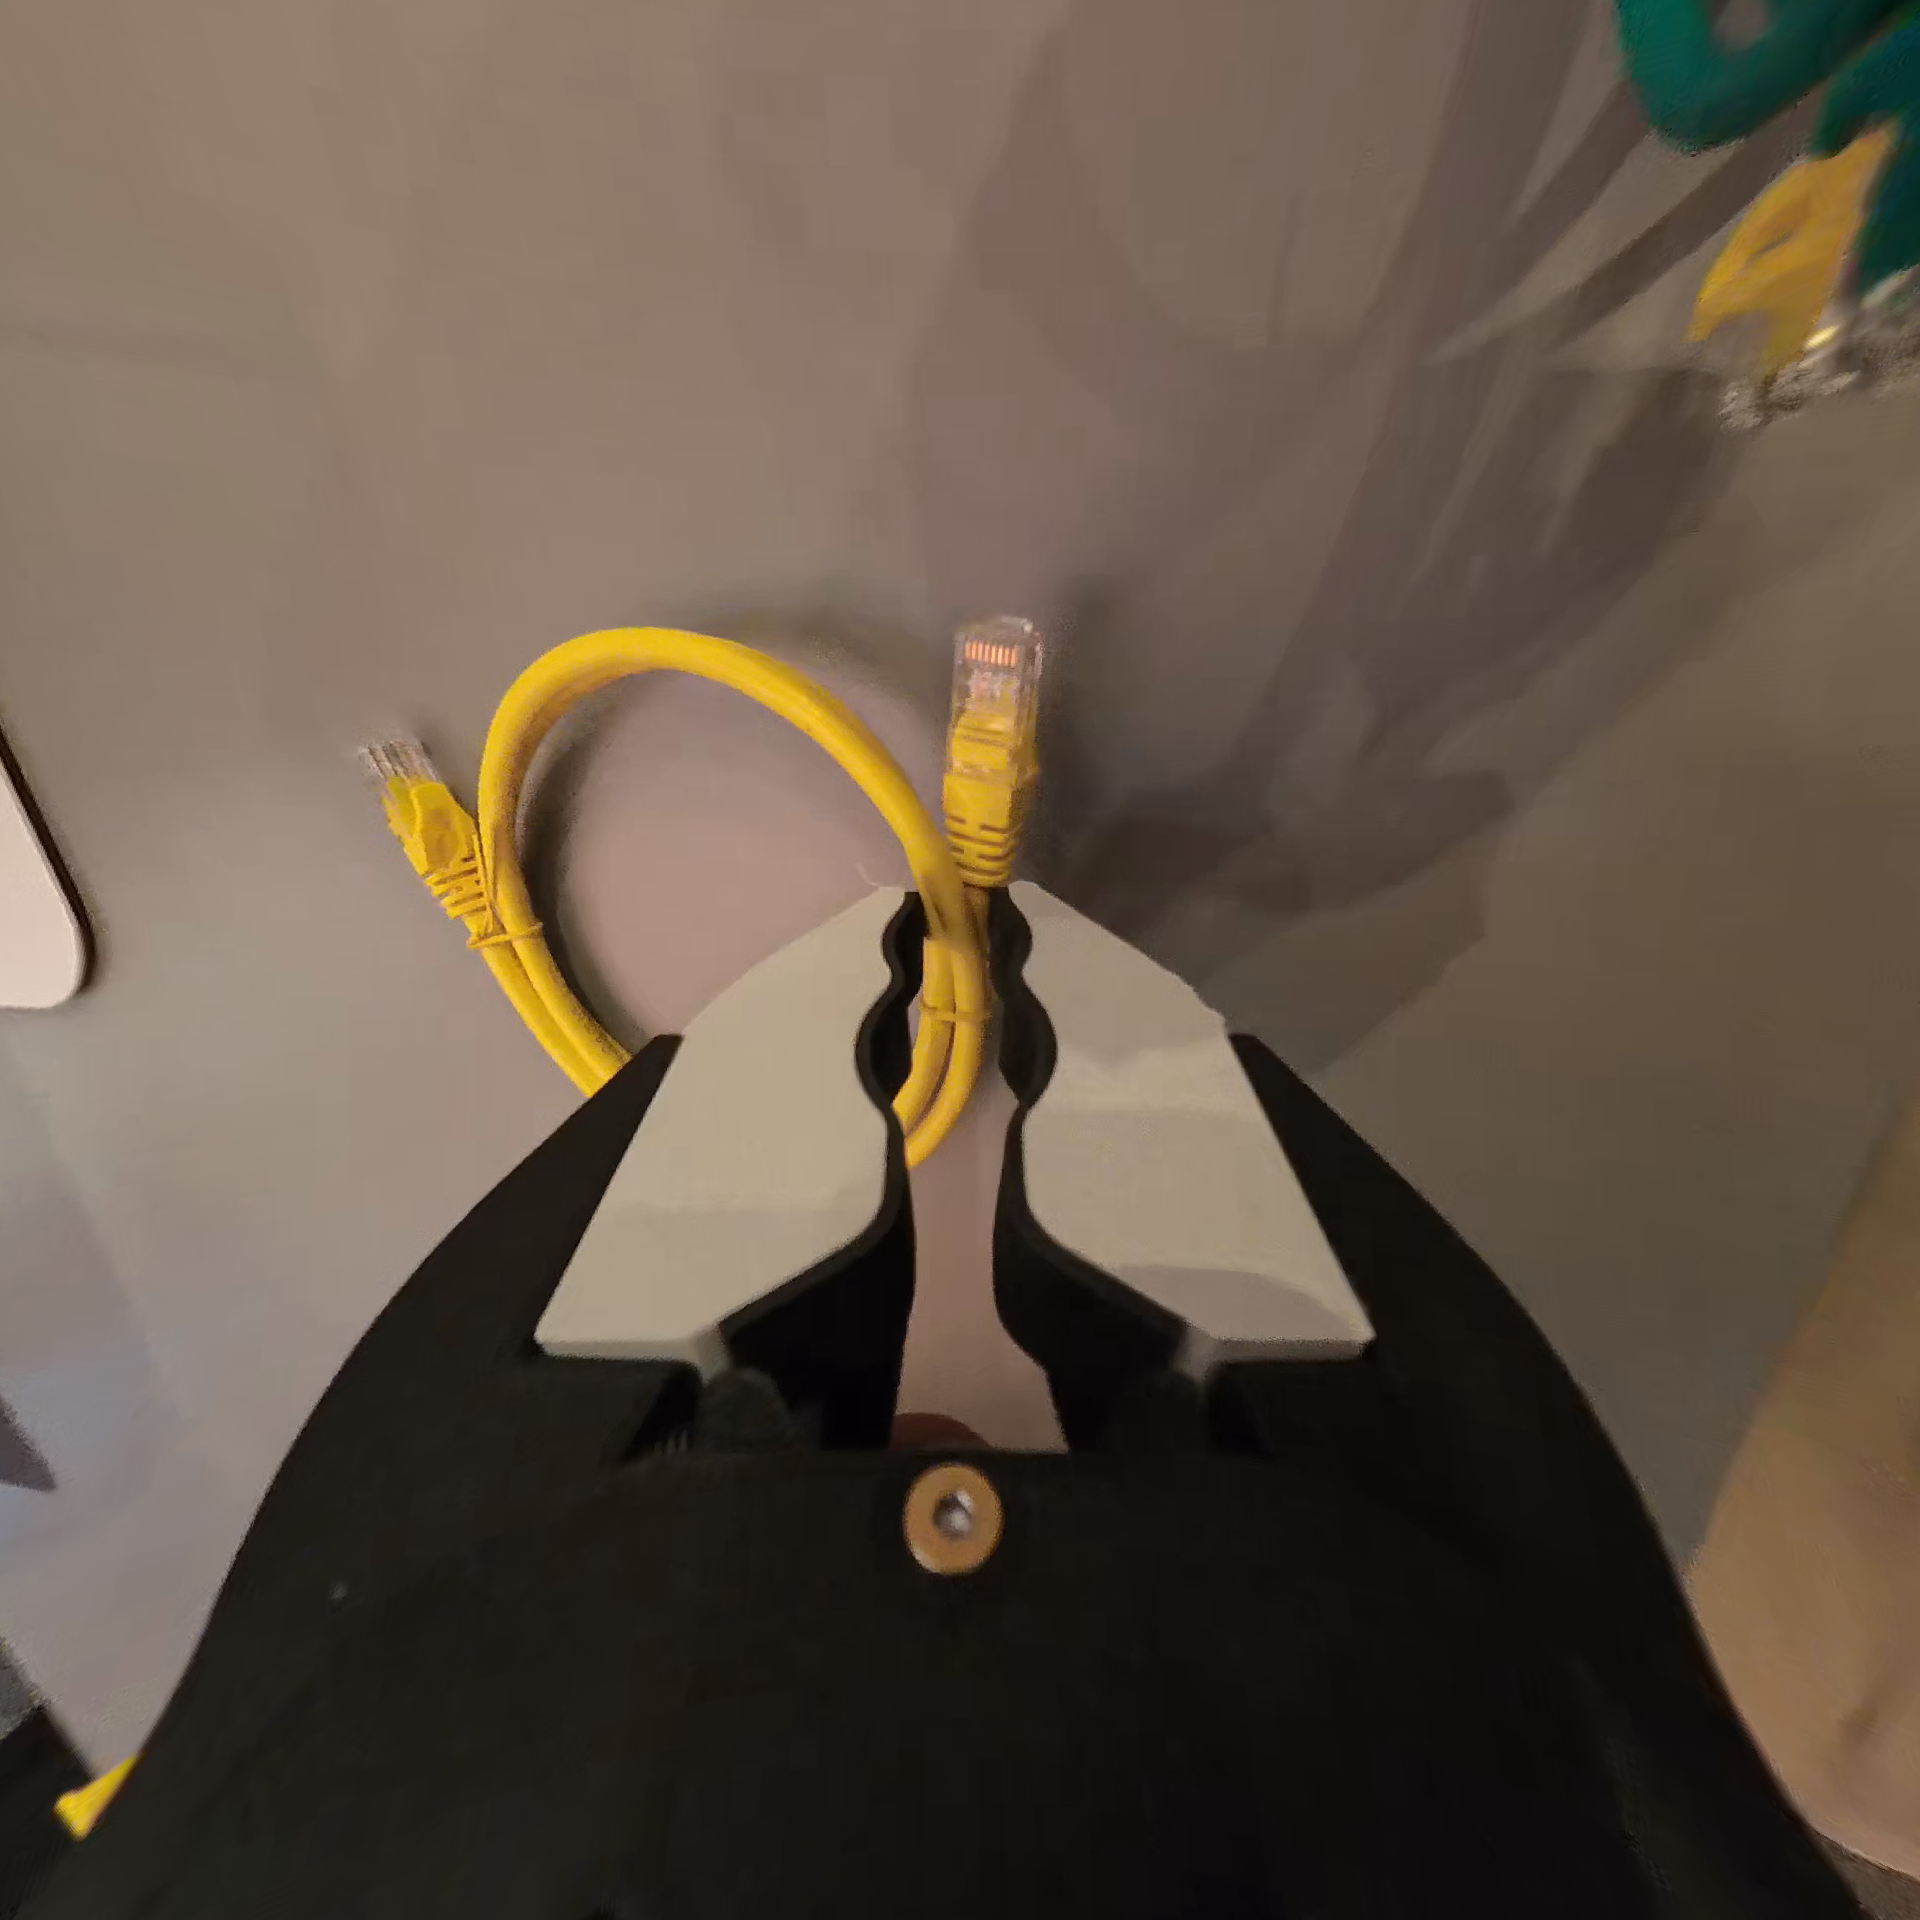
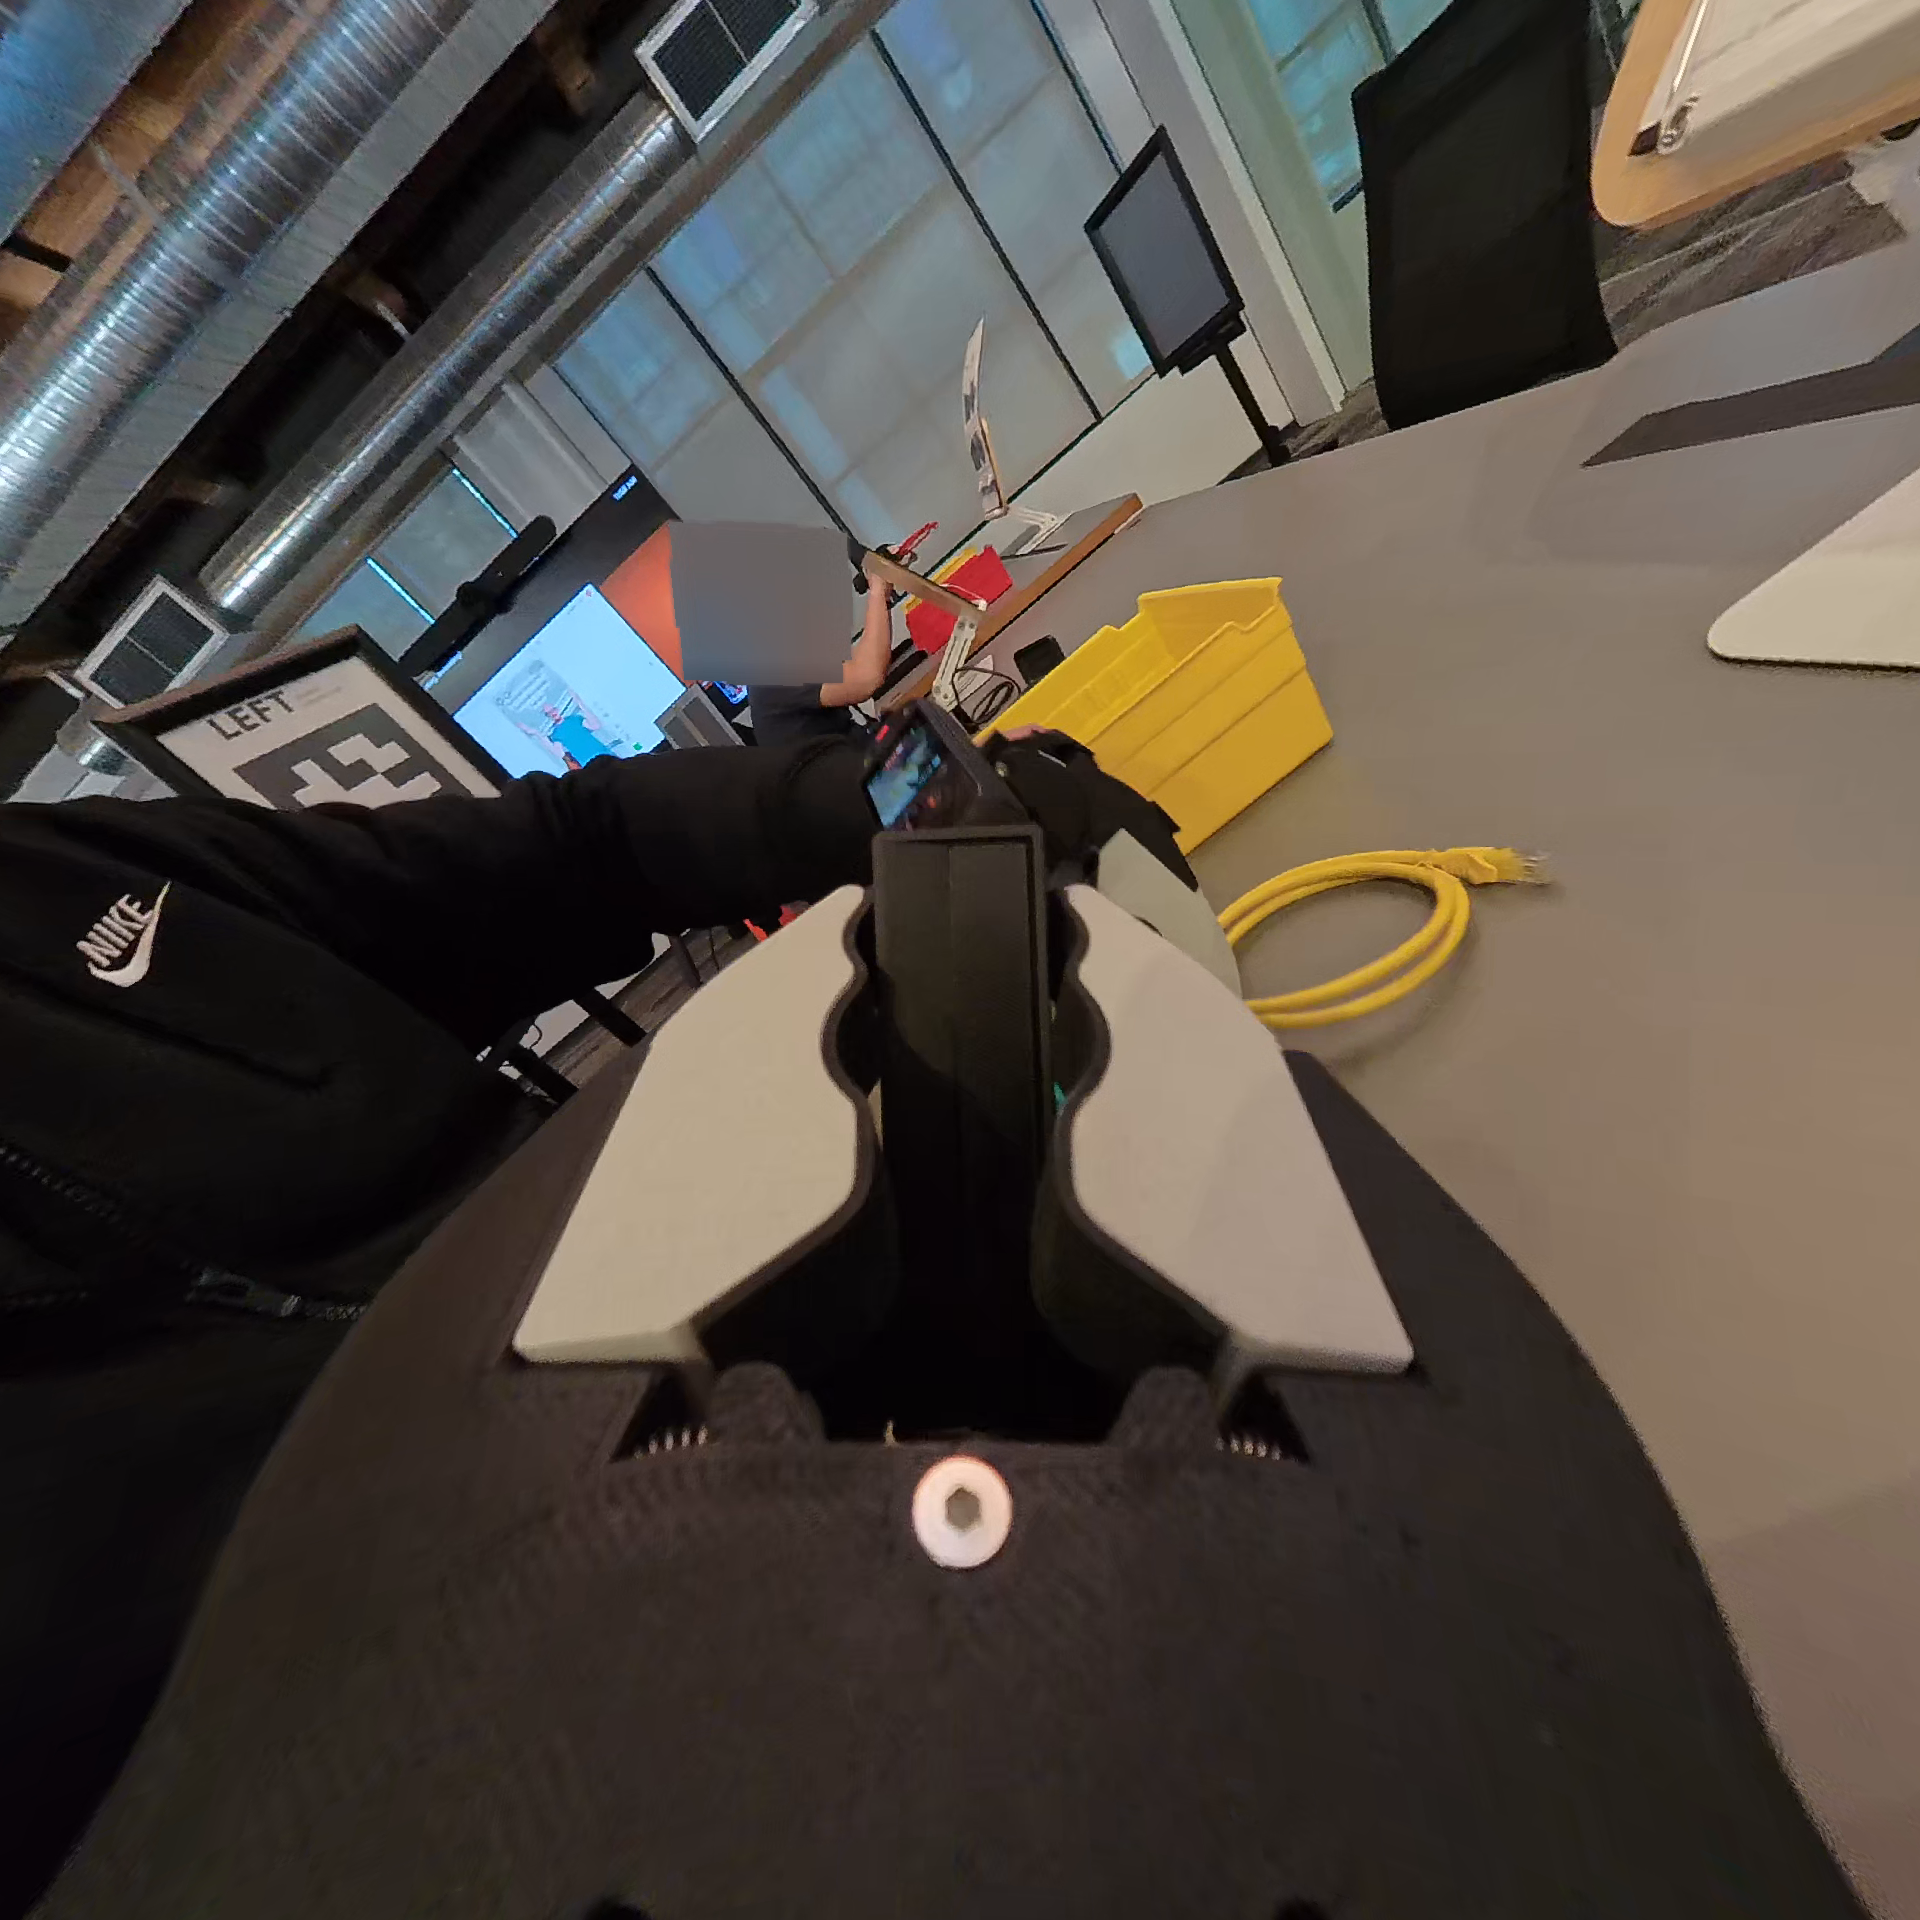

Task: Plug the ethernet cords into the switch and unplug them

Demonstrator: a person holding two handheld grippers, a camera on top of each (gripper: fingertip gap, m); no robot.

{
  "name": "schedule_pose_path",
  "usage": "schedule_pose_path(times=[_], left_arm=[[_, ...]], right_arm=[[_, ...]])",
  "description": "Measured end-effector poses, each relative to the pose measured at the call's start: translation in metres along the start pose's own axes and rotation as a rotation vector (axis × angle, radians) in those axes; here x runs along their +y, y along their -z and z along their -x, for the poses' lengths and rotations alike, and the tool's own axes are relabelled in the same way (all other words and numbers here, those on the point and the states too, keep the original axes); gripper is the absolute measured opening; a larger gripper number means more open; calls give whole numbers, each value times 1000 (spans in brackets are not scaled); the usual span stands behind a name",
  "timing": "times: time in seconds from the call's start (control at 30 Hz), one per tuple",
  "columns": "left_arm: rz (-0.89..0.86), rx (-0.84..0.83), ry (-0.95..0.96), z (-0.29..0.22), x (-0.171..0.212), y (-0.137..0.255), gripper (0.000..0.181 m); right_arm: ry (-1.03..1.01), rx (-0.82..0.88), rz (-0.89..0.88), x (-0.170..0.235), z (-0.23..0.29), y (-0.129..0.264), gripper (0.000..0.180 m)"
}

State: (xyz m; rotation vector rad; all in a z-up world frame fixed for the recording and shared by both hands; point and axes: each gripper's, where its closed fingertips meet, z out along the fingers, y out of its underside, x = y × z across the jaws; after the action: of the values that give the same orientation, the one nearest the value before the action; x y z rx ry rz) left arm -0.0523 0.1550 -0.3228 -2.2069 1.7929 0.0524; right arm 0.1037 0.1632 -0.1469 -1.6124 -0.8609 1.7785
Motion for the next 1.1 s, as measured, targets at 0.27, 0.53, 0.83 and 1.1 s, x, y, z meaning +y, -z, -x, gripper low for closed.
schedule_pose_path(times=[0.27, 0.53, 0.83, 1.1], left_arm=[[-303, 534, 83, -33, -18, 97, 12], [-289, 1050, 257, -24, -6, 119, 12], [-297, 951, 417, 55, -4, 79, 12], [-82, 576, 386, 92, 32, 23, 12]], right_arm=[[-12, -3, 6, 1, -4, -5, 29], [-29, -24, 9, 2, -2, -8, 29], [-34, -24, -4, 0, -2, -2, 29], [-40, -26, -13, 0, -4, -1, 29]])
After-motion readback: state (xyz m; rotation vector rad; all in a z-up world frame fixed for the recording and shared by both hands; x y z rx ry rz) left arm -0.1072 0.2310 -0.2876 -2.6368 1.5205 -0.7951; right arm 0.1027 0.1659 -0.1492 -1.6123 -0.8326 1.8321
